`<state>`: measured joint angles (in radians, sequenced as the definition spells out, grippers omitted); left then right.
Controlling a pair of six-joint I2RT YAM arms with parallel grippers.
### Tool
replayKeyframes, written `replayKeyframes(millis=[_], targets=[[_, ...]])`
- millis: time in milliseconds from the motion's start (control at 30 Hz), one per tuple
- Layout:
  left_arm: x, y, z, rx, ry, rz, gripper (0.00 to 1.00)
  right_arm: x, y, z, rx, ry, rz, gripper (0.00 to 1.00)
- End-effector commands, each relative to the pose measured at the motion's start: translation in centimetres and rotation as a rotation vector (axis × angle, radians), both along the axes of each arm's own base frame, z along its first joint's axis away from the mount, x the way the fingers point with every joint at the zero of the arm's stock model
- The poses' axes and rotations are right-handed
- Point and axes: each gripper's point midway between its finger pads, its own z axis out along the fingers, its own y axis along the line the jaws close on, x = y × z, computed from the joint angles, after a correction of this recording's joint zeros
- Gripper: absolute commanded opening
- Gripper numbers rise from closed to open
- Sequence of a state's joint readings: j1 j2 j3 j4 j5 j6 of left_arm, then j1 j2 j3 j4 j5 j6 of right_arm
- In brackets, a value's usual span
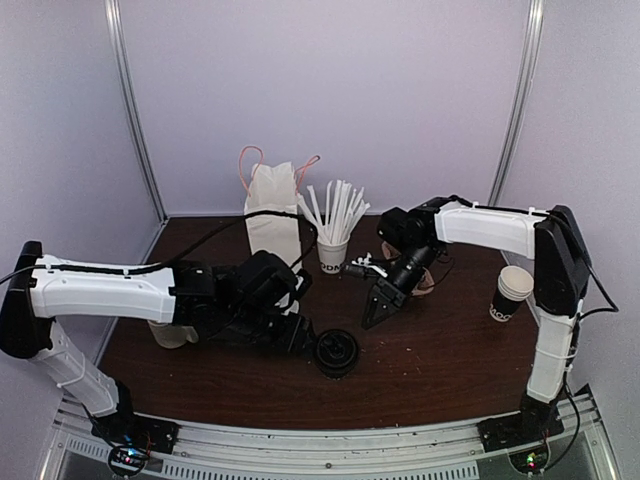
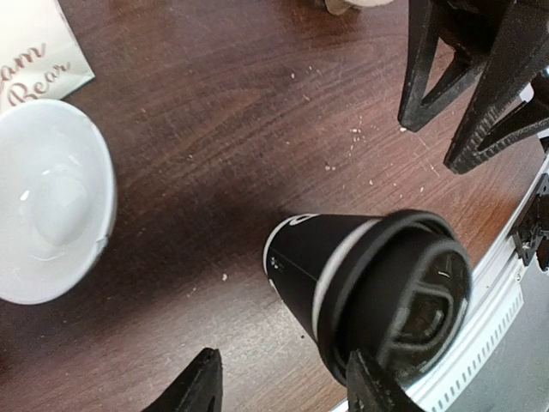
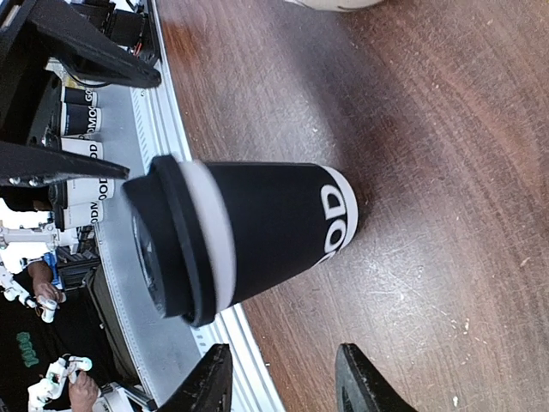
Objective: Pack the takeout coffee
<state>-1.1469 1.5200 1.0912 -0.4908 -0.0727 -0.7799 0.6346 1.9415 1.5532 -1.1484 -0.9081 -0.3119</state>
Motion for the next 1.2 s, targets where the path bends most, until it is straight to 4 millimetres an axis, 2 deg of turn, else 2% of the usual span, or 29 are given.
replayKeyframes(millis=[0, 133, 333, 500, 633, 733, 933, 1033, 1167], targets=[[1.0, 0.6, 2.5, -0.013, -0.09, 0.01, 0.52, 0.4, -0.4, 1.7, 0.029, -0.086, 0.016, 0.44], [1.6, 0.1, 2.3, -0.004, -0.117, 0.002, 0.53, 0.4, -0.1, 1.6, 0.042, -0.073, 0.02, 0.44], [1.5, -0.8, 3.7, -0.066, -0.118, -0.006, 0.53, 0.2, 0.0, 2.3, 0.066, -0.082, 0.034, 0.43], [0.7, -1.3, 3.4, -0.098, -0.096, -0.048, 0.6, 0.1, -0.1, 2.5, 0.074, -0.096, 0.042, 0.43], [-0.1, -3.1, 3.7, -0.158, -0.082, -0.109, 0.68, -0.1, -0.1, 2.3, 0.078, -0.087, 0.042, 0.43], [0.3, -3.9, 4.1, -0.15, -0.122, -0.135, 0.71, -0.3, -0.4, 2.6, 0.08, -0.103, 0.051, 0.45], [2.0, -5.5, 3.3, -0.058, -0.195, -0.187, 0.75, -1.0, -1.9, 3.0, 0.044, -0.175, 0.075, 0.47], [1.7, -6.0, 2.2, -0.018, -0.174, -0.226, 0.75, -1.7, -2.6, 3.6, 0.047, -0.197, 0.095, 0.48], [1.3, -5.2, 0.6, 0.026, -0.151, -0.244, 0.7, -2.1, -3.1, 4.5, 0.058, -0.248, 0.112, 0.48]])
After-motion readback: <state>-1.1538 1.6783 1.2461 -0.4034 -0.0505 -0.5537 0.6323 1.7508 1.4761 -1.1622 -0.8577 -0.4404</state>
